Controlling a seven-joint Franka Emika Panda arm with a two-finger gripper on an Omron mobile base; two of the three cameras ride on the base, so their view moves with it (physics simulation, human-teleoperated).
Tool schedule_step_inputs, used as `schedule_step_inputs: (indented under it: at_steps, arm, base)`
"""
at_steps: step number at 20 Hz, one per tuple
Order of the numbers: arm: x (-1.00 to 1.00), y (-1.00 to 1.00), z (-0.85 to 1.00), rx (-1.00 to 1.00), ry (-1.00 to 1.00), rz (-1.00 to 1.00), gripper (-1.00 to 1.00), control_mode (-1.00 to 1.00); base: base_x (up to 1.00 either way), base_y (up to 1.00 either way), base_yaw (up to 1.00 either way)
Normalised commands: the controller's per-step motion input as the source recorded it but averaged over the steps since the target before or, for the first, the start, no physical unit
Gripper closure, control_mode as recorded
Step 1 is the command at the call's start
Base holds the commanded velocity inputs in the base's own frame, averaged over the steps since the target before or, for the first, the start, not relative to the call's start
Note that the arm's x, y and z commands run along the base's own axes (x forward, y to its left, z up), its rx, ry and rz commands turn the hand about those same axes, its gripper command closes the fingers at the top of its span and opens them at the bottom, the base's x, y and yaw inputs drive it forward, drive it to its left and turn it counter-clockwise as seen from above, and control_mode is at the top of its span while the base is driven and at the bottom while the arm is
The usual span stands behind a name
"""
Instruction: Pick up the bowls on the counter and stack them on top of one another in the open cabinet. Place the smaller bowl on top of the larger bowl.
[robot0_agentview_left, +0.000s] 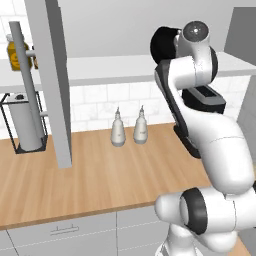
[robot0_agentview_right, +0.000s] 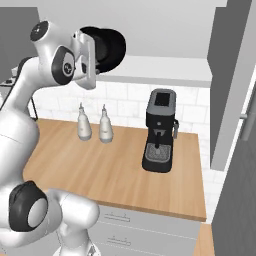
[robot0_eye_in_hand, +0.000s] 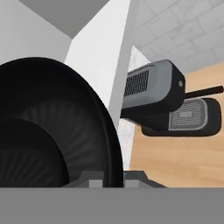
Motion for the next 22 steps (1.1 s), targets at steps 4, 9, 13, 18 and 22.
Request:
schedule_step_inputs:
  at_steps: [4,9,13,18,22]
  arm:
    - [0.71,0.0,-0.36,0.0,0.0,0.01,1.0,-1.0]
    - [0.77,0.0,-0.32,0.0,0.0,0.01,1.0,-1.0]
    - [0.73,0.0,-0.25,0.0,0.0,0.03,1.0,-1.0]
    - [0.75,-0.04,-0.19,0.0,0.0,0.06,1.0,-1.0]
    - [0.46,0.0,-0.16,0.0,-0.01,0.04,-1.0,-1.0]
  base:
    - [0.0,0.0,0.0]
    - [0.0,0.0,0.0]
    - [0.0,0.0,0.0]
    - [0.0,0.0,0.0]
    - [0.0,0.0,0.0]
